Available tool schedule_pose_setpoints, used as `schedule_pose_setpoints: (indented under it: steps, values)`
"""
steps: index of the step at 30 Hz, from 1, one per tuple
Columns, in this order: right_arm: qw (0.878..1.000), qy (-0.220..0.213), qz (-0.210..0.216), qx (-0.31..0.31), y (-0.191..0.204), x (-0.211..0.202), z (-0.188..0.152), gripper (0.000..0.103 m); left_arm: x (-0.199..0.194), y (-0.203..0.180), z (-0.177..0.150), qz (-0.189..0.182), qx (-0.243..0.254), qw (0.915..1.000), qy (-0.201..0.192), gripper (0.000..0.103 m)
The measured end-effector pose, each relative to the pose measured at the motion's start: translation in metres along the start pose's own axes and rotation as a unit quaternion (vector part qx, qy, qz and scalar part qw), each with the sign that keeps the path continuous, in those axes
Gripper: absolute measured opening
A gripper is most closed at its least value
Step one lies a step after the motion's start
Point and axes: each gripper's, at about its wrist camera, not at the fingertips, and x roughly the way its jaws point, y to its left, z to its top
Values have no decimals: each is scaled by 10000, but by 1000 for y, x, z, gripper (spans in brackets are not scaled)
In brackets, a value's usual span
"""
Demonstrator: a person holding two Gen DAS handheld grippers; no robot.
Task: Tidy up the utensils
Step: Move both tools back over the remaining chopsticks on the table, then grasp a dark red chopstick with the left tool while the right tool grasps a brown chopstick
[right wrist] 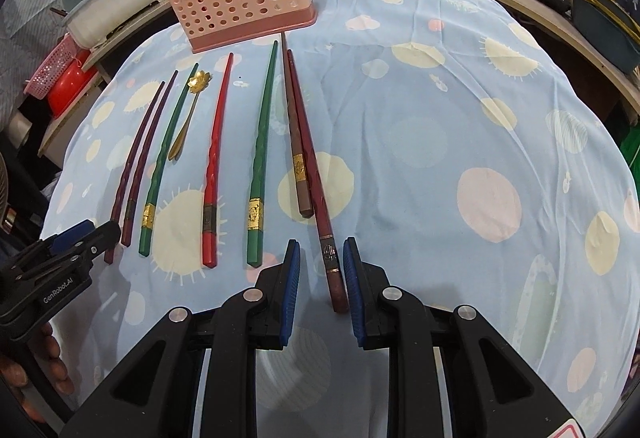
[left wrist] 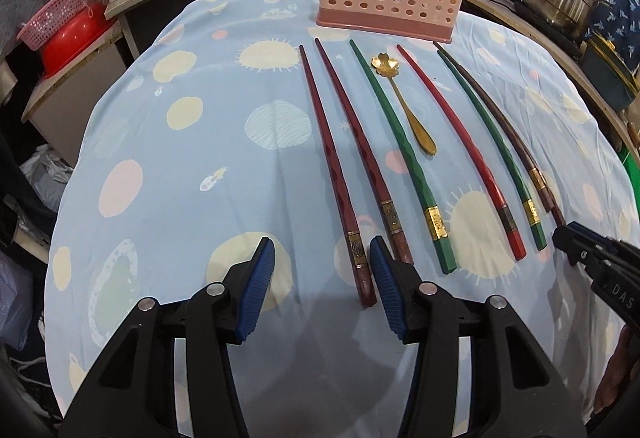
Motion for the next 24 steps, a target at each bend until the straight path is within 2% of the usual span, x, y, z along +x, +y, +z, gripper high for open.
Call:
schedule_pose_setpoints:
  steps: [7, 13, 17, 24]
  values:
    - [10000, -62, -39, -43, 0, 1, -1, 18, 0, 0, -2, 16, 19, 10000, -43, 42]
    - [9999, -74, -74, -84, 0, 0, -2, 12, -2, -1, -4, -33, 60, 10000, -72, 27]
    - [9999, -74, -70, -73, -1, 0, -2, 9, -4, -1, -5, -139, 66, 9999, -75, 12]
    - [10000, -69, -23, -37, -3, -2, -4, 9, -6, 2, -7, -324, 34, 9995, -49, 8]
